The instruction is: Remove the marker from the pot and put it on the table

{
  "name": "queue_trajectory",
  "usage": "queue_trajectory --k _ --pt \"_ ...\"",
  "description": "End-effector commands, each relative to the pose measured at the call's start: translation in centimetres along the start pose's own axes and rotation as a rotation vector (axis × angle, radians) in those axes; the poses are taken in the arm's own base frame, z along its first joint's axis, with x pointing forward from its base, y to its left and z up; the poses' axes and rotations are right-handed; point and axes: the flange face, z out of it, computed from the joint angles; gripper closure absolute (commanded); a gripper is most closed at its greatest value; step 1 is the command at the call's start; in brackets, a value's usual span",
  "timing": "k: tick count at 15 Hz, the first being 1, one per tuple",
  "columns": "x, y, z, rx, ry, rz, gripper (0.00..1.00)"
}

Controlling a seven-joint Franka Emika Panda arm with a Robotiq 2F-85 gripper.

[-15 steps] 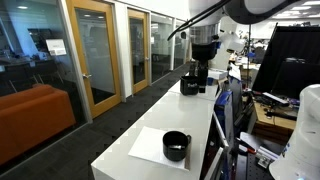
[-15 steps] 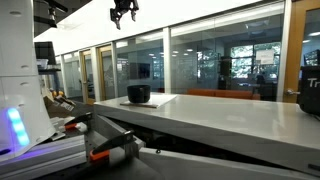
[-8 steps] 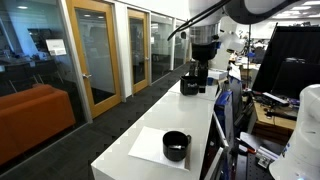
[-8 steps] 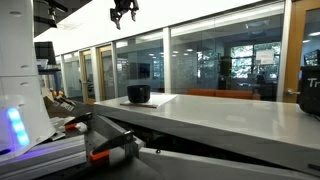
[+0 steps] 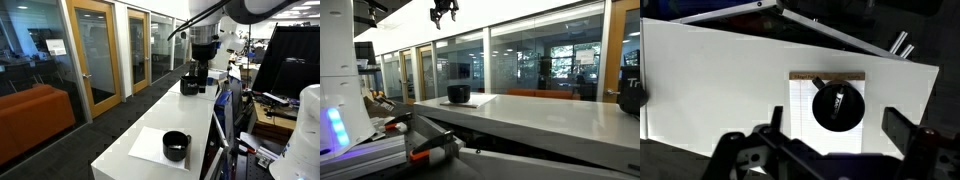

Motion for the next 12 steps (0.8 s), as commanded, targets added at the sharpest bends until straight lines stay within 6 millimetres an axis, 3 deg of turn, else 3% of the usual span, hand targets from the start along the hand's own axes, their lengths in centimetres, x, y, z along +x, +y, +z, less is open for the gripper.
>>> queue_trajectory --k 1,6,12 --pt "0.0 0.0 -0.1 0.000 -0.001 0.000 0.00" --pt "0.3 -1.3 0.8 0.016 0.011 0.002 0.00" --pt "1.3 -2.4 4.8 0.054 0.036 0.050 0.00"
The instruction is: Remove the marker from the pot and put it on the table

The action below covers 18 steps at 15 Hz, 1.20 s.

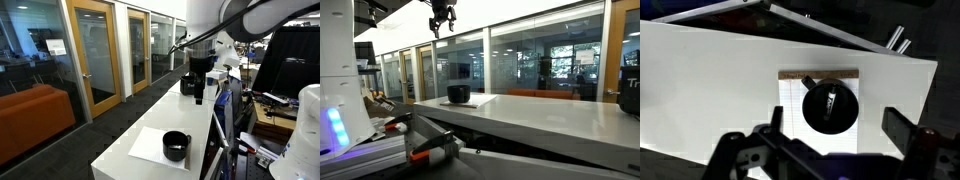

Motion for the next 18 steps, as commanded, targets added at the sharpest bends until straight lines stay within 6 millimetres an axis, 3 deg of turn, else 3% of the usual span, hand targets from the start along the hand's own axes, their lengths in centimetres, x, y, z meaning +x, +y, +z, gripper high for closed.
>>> queue_trajectory --k 1,7,18 --pt "0.9 -0.1 2.2 0.046 0.028 0.028 0.00" --pt "1.8 0.1 6.2 0.087 0.044 0.030 0.00" --pt "3.1 0.3 9.7 0.106 0.097 0.048 0.00"
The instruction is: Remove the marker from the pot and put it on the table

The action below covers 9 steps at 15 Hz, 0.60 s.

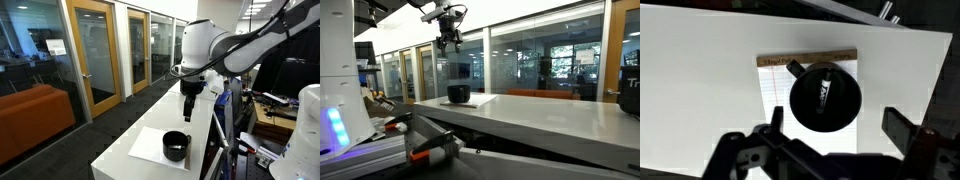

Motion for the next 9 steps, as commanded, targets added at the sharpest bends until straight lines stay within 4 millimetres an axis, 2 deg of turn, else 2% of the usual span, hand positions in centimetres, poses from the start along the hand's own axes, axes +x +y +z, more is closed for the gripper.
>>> queue_trajectory --k 1,9 --pt "0.8 0.4 1.9 0.020 0.019 0.019 0.00" --pt "2.0 0.8 6.7 0.050 0.007 0.038 0.00"
